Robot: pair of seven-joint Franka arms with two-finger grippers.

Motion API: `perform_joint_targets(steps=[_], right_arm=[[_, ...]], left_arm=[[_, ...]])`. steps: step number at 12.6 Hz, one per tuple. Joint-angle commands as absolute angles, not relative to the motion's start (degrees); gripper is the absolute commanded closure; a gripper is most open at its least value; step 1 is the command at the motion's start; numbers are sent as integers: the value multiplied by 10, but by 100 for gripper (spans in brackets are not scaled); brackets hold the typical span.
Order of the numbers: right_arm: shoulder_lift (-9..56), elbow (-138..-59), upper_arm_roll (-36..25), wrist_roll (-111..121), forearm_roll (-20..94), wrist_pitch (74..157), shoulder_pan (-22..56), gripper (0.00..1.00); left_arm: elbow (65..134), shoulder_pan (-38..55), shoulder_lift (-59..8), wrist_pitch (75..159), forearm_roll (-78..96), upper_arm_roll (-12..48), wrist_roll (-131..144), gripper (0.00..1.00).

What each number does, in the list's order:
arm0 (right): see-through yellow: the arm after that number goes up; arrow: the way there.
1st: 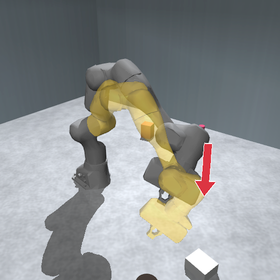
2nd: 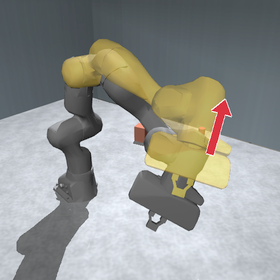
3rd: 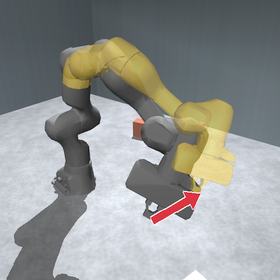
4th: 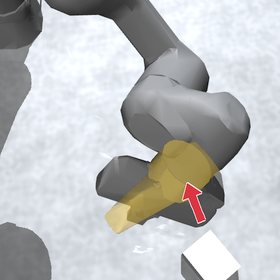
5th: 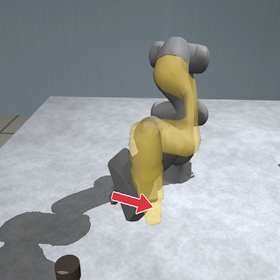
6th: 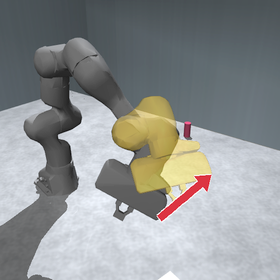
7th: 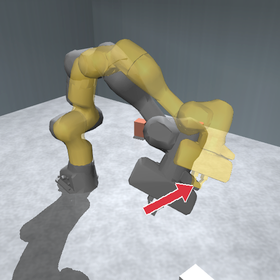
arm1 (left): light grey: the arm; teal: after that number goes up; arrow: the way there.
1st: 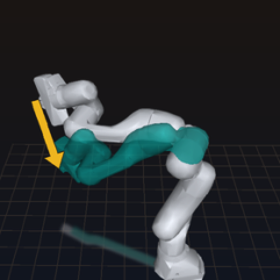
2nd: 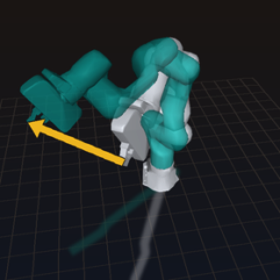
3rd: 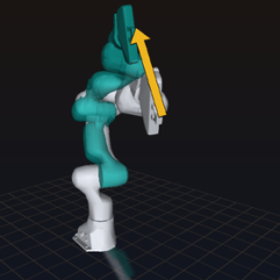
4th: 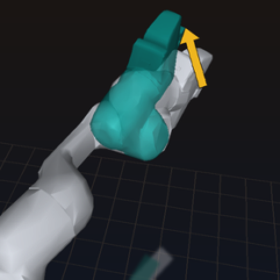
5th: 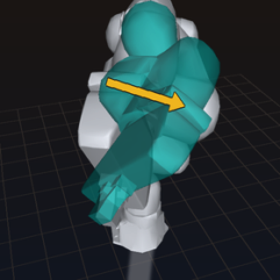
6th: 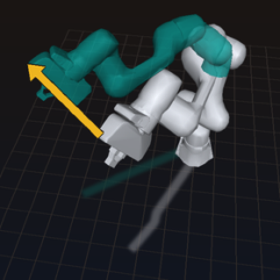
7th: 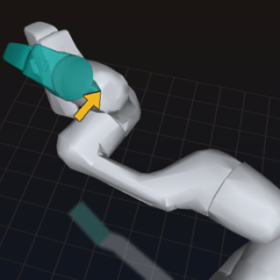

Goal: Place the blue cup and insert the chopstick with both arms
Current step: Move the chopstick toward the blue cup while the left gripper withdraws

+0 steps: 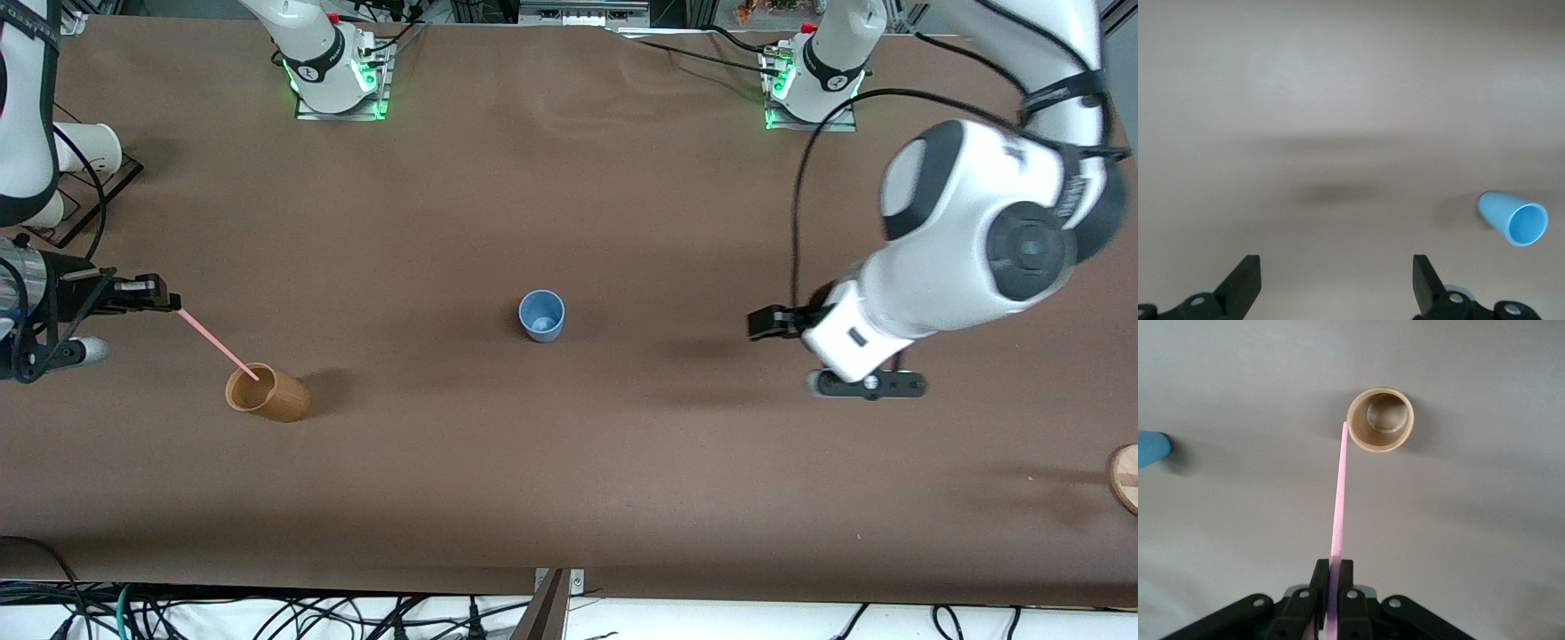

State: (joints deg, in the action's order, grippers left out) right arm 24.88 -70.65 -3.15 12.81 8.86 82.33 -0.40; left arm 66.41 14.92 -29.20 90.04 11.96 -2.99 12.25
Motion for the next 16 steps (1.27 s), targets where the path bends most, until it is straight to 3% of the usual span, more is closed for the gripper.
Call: perform_joint_targets(steps=[1, 10, 13, 16], right_arm=[[252, -686, -29, 80, 78, 802, 35, 100], [255, -669, -26, -168, 138, 791, 221, 100], [268, -663, -26, -196, 152, 812, 267, 100], [283, -663, -26, -264, 189, 860, 305, 100]], left_arm=[[697, 91, -233, 860, 99, -24, 45, 0], [716, -21, -177, 817, 40, -27, -27, 0], [751, -25, -145, 825, 34, -26, -25, 0], [832, -16, -83, 824, 40, -25, -33, 0]])
